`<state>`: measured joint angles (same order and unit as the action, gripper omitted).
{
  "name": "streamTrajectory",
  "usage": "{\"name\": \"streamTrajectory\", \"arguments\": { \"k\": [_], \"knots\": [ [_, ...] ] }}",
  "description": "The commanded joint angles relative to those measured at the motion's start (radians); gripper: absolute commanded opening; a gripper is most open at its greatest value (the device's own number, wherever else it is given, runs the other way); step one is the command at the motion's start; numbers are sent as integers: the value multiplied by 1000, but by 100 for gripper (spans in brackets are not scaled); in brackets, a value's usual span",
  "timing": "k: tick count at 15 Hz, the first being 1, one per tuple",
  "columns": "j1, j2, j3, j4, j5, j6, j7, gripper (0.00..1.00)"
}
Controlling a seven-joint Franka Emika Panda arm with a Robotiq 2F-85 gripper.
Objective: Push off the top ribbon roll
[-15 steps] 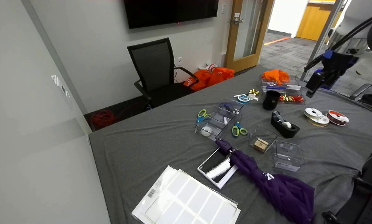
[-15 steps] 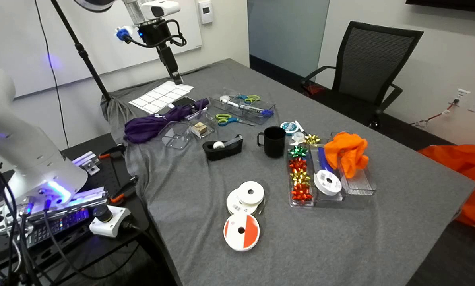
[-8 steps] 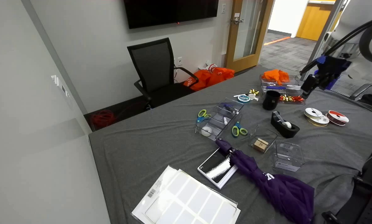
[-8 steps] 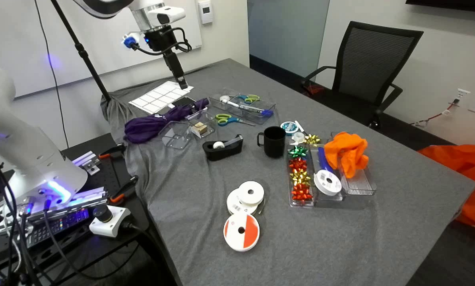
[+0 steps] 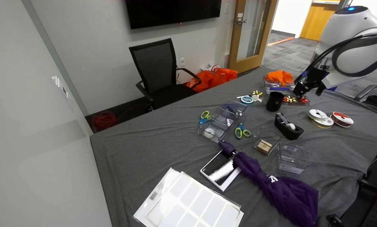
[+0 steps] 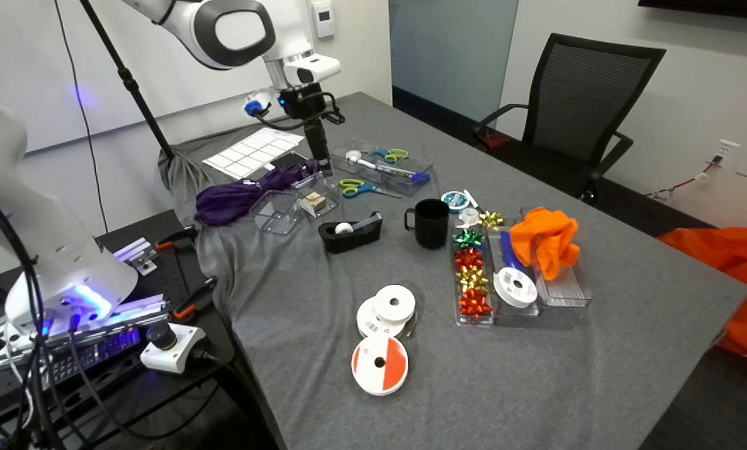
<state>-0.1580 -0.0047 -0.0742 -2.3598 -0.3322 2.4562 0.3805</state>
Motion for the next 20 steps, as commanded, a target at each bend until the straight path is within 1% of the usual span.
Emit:
{"name": "streamTrajectory", "arguments": {
  "k": [1, 2, 5, 8, 9, 10, 12, 18, 20],
  "knots": [
    [4, 162, -52, 149, -96, -28, 146, 100],
    [12, 195, -70, 177, -101, -27, 166, 100],
    [19, 288, -107, 249, -51, -25, 126, 100],
    [28, 375, -152, 310, -75, -25, 120, 100],
    [36, 402, -175, 329, -101, -20, 129, 100],
    [44, 342, -166, 270, -64, -2, 126, 100],
    [49, 367, -182, 283, -61, 1, 126, 100],
    [59, 357, -180, 283, -61, 0, 128, 100],
    [48, 381, -186, 291, -65, 3, 95, 100]
  ]
}}
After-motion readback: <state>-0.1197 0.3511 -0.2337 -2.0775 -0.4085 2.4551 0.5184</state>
